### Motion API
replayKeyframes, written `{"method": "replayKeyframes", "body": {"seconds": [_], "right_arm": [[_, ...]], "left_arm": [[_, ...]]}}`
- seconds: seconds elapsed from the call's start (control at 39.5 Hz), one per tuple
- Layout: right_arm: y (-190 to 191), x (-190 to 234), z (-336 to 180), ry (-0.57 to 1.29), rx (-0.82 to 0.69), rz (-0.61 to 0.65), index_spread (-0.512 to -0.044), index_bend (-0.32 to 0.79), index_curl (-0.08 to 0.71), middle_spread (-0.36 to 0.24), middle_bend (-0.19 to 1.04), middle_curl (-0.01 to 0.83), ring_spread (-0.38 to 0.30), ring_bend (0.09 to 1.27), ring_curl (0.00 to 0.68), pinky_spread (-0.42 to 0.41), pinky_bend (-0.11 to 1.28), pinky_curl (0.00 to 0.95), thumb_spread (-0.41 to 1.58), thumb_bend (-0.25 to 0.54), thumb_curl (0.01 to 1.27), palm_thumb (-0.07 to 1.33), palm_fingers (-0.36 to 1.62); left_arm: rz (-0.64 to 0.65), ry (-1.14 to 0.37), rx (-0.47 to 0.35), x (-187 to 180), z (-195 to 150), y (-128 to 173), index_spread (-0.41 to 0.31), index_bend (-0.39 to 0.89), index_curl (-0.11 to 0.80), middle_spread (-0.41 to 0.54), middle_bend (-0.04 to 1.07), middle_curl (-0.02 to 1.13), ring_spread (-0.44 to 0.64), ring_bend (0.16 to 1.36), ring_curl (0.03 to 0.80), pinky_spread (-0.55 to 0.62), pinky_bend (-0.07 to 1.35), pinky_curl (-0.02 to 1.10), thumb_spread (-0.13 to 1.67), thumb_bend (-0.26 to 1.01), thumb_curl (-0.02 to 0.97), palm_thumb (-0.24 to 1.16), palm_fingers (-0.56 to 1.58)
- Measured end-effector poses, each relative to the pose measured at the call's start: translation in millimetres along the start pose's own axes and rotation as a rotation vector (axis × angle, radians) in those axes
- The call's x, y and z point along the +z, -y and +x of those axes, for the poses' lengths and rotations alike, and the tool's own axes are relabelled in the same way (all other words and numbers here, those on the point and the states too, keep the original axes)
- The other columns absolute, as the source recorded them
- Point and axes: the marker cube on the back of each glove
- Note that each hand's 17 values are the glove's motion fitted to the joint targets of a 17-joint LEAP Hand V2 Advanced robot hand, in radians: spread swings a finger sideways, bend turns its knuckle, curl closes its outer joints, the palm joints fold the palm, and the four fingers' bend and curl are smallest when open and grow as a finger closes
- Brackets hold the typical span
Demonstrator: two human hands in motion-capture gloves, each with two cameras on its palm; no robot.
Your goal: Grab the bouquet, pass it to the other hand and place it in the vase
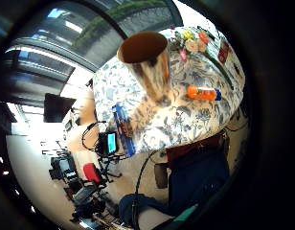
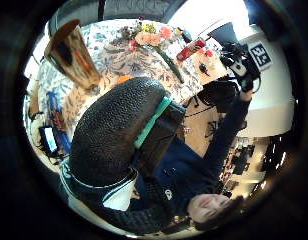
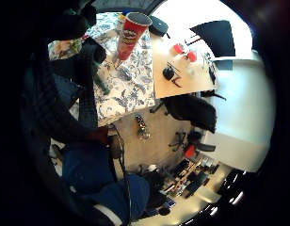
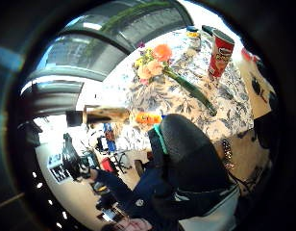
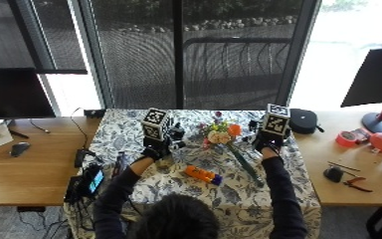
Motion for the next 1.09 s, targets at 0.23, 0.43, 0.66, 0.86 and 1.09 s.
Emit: {"method": "replayKeyframes", "body": {"seconds": [0.23,0.43,0.66,0.86,1.09], "right_arm": [[18,8,11,0.005,0.210,-0.084,-0.168,0.03,0.139,0.065,0.20,0.293,0.086,0.65,0.315,0.202,0.78,0.376,1.18,0.042,0.26,0.44,0.45],[44,56,6,0.062,0.261,-0.152,-0.131,0.04,0.111,0.077,0.21,0.323,0.043,0.70,0.341,0.161,0.82,0.383,1.16,0.017,0.29,0.49,0.44],[70,121,27,0.065,0.346,-0.243,-0.127,0.03,0.084,0.085,0.19,0.333,0.014,0.74,0.363,0.130,0.90,0.400,1.11,0.017,0.33,0.61,0.35],[71,161,40,0.084,0.490,-0.238,-0.131,0.05,0.074,0.077,0.22,0.360,-0.001,0.73,0.362,0.137,0.90,0.389,1.06,0.007,0.36,0.70,0.34],[74,197,45,0.033,0.528,-0.214,-0.132,0.09,0.091,0.051,0.27,0.392,-0.017,0.72,0.362,0.175,0.83,0.365,1.04,-0.006,0.40,0.78,0.37]], "left_arm": [[-0.017,0.127,0.053,0,23,-2,-0.060,0.17,0.313,0.260,0.18,0.24,0.43,0.55,0.214,0.46,0.21,0.26,1.07,-0.02,0.234,0.04,0.04],[-0.019,0.130,0.056,3,21,-4,-0.062,0.14,0.303,0.273,0.18,0.25,0.43,0.57,0.227,0.46,0.24,0.28,1.07,-0.02,0.244,0.04,0.00],[0.001,0.132,0.035,-5,9,-14,-0.064,0.15,0.301,0.283,0.19,0.26,0.43,0.59,0.236,0.46,0.25,0.30,1.08,-0.02,0.254,0.05,0.00],[-0.020,0.153,0.038,-4,12,-12,-0.061,0.16,0.302,0.278,0.19,0.28,0.43,0.59,0.239,0.46,0.25,0.30,1.08,-0.01,0.265,0.08,0.00],[-0.024,0.176,0.052,5,16,-4,-0.054,0.16,0.307,0.279,0.19,0.29,0.42,0.59,0.241,0.46,0.24,0.31,1.09,-0.01,0.278,0.13,0.00]]}}
